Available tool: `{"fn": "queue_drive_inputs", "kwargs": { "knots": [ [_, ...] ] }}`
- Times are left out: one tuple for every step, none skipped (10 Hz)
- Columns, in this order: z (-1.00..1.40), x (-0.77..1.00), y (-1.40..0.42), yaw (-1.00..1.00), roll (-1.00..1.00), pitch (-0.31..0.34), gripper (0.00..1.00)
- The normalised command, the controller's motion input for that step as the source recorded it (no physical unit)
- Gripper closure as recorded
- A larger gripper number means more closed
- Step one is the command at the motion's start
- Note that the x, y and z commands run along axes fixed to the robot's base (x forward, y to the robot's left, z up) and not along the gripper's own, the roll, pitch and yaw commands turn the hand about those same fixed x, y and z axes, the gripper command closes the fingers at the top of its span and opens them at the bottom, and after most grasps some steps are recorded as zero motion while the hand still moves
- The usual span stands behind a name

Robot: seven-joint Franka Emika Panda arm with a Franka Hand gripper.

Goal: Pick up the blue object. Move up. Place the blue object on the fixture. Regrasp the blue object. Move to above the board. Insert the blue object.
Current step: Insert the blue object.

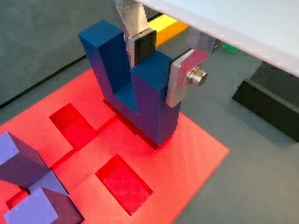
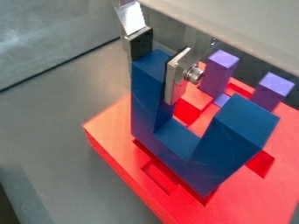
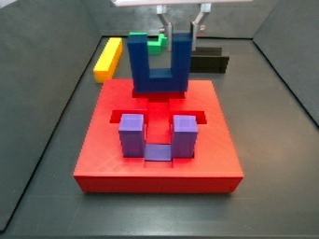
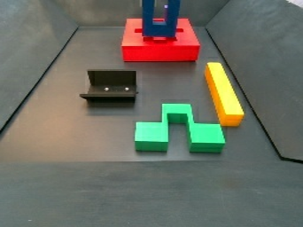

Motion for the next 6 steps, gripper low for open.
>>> {"fn": "queue_drive_inputs", "kwargs": {
  "knots": [
    [-0.12, -0.24, -0.02, -0.07, 0.00, -0.033, 1.00],
    [-0.09, -0.15, -0.07, -0.09, 0.00, -0.036, 1.00],
    [-0.09, 0.00, -0.02, -0.06, 0.00, 0.000, 1.00],
    [-0.12, 0.09, 0.00, -0.01, 0.00, 0.000, 1.00],
    [-0.11, 0.17, 0.07, 0.00, 0.00, 0.000, 1.00],
    [-0.12, 0.20, 0.13, 0.00, 0.00, 0.000, 1.00]
  ]
}}
